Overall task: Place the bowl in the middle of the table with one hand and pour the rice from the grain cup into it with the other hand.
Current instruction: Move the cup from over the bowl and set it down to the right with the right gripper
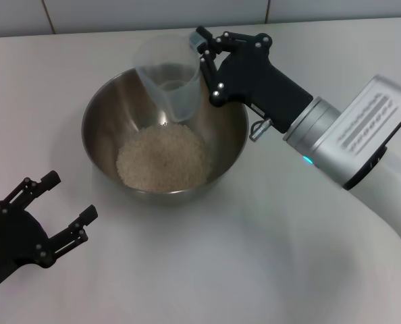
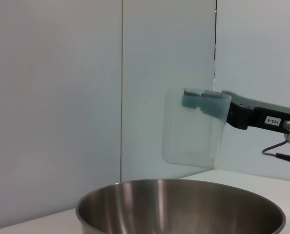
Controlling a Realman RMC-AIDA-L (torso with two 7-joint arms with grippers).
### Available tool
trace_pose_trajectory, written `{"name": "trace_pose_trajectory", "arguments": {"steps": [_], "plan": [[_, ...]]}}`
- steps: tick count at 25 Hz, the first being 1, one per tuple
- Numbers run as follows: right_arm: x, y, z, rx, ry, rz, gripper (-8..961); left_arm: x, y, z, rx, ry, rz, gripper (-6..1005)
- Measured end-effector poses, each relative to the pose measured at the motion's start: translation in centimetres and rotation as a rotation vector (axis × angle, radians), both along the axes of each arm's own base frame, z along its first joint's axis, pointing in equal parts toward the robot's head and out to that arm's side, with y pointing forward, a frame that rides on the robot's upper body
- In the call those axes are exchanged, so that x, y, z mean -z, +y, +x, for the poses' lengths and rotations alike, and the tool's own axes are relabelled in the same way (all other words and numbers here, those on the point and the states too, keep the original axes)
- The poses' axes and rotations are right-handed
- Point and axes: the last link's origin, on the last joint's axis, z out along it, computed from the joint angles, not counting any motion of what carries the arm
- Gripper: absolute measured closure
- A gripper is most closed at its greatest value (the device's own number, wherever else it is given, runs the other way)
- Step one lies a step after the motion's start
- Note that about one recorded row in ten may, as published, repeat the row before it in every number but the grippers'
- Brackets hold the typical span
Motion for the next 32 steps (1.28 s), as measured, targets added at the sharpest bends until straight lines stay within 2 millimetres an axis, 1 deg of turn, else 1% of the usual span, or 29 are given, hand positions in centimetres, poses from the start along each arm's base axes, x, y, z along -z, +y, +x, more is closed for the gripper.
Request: {"name": "trace_pose_trajectory", "arguments": {"steps": [1, 3, 5, 11, 16, 17, 19, 20, 23, 24, 25, 26, 27, 28, 29, 31, 32], "plan": [[0.0, 0.0, 0.0, 0.0, 0.0, 0.0, 919, 0.0, 0.0, 0.0, 0.0, 0.0, 0.0, 151], [0.0, 0.2, 0.3, 0.066, 0.094, -0.096, 919, 0.0, 0.0, 0.0, 0.0, 0.0, 0.001, 151], [0.0, 0.2, 0.3, 0.083, 0.121, -0.122, 918, 0.0, 0.0, 0.0, 0.001, -0.001, 0.001, 151], [0.2, 0.0, 0.3, 0.087, 0.128, -0.131, 918, 0.0, 0.1, 0.1, 0.004, -0.001, 0.0, 151], [-0.4, 0.0, 1.2, 0.124, 0.146, -0.1, 918, 0.0, 0.1, 0.1, 0.006, -0.002, 0.0, 151], [-0.7, 0.1, 1.6, 0.14, 0.155, -0.08, 918, 0.0, 0.1, 0.1, 0.006, -0.002, 0.0, 151], [-2.3, 0.4, 3.5, 0.219, 0.184, 0.025, 918, 0.0, 0.0, 0.1, 0.005, -0.002, 0.0, 151], [-2.3, 0.4, 3.5, 0.219, 0.184, 0.025, 918, 0.0, 0.0, 0.1, 0.005, -0.002, 0.0, 151], [-4.1, 0.5, 5.6, 0.285, 0.193, 0.12, 919, 0.0, 0.1, 0.1, 0.006, -0.002, 0.0, 151], [-4.1, 0.5, 5.6, 0.285, 0.193, 0.12, 919, 0.0, 0.1, 0.1, 0.006, -0.002, 0.0, 151], [-4.9, 0.5, 6.8, 0.317, 0.195, 0.162, 919, 0.0, 0.1, 0.1, 0.006, -0.002, -0.002, 151], [-4.9, 0.5, 6.8, 0.317, 0.195, 0.162, 919, 0.0, 0.1, 0.1, 0.006, -0.002, -0.002, 151], [-5.4, 0.4, 7.4, 0.337, 0.195, 0.186, 919, 0.0, 0.1, 0.1, 0.007, -0.002, -0.002, 151], [-6.2, 0.5, 8.5, 0.371, 0.192, 0.221, 919, 0.0, 0.1, 0.1, 0.007, -0.001, -0.003, 151], [-6.2, 0.5, 8.5, 0.371, 0.192, 0.221, 919, 0.0, 0.1, 0.1, 0.007, -0.001, -0.003, 151], [-7.0, 0.5, 9.6, 0.404, 0.179, 0.256, 919, 0.0, 0.0, 0.1, 0.008, -0.001, -0.004, 151], [-7.0, 0.5, 9.6, 0.404, 0.179, 0.256, 919, 0.1, 0.0, 0.1, 0.008, -0.001, -0.005, 151]]}}
